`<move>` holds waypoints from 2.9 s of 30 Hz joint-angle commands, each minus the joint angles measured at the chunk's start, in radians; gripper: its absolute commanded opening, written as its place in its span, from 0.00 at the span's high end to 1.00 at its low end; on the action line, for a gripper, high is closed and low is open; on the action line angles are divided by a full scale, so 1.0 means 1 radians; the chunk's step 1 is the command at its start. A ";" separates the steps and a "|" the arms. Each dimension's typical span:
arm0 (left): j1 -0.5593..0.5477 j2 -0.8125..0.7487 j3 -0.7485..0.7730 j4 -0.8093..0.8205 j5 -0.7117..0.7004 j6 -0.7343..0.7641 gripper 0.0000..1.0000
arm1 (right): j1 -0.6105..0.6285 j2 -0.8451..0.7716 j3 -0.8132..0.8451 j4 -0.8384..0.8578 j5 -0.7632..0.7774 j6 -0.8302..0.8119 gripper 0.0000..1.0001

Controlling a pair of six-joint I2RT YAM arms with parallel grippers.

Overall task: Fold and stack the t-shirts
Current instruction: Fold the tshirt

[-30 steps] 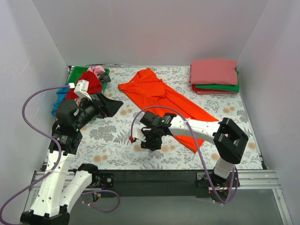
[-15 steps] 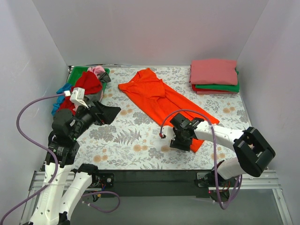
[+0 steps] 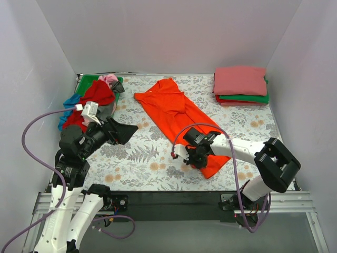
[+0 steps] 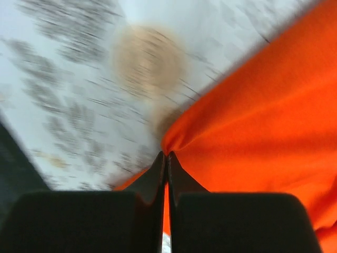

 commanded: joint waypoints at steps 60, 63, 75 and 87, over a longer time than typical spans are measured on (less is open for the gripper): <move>-1.299 1.147 0.131 0.061 -0.897 0.177 0.47 | -0.880 -0.447 -0.115 -0.512 -0.746 -0.952 0.09; -1.298 1.167 0.134 0.064 -0.912 0.189 0.56 | -0.880 -0.454 -0.127 -0.529 -0.734 -0.975 0.09; -1.296 1.152 0.093 0.063 -0.871 0.189 0.87 | -0.837 -0.454 -0.212 -0.563 -0.620 -1.104 0.15; -1.286 1.075 0.034 0.095 -0.826 0.152 0.90 | -0.765 -0.406 -0.293 -0.371 -0.491 -1.104 0.23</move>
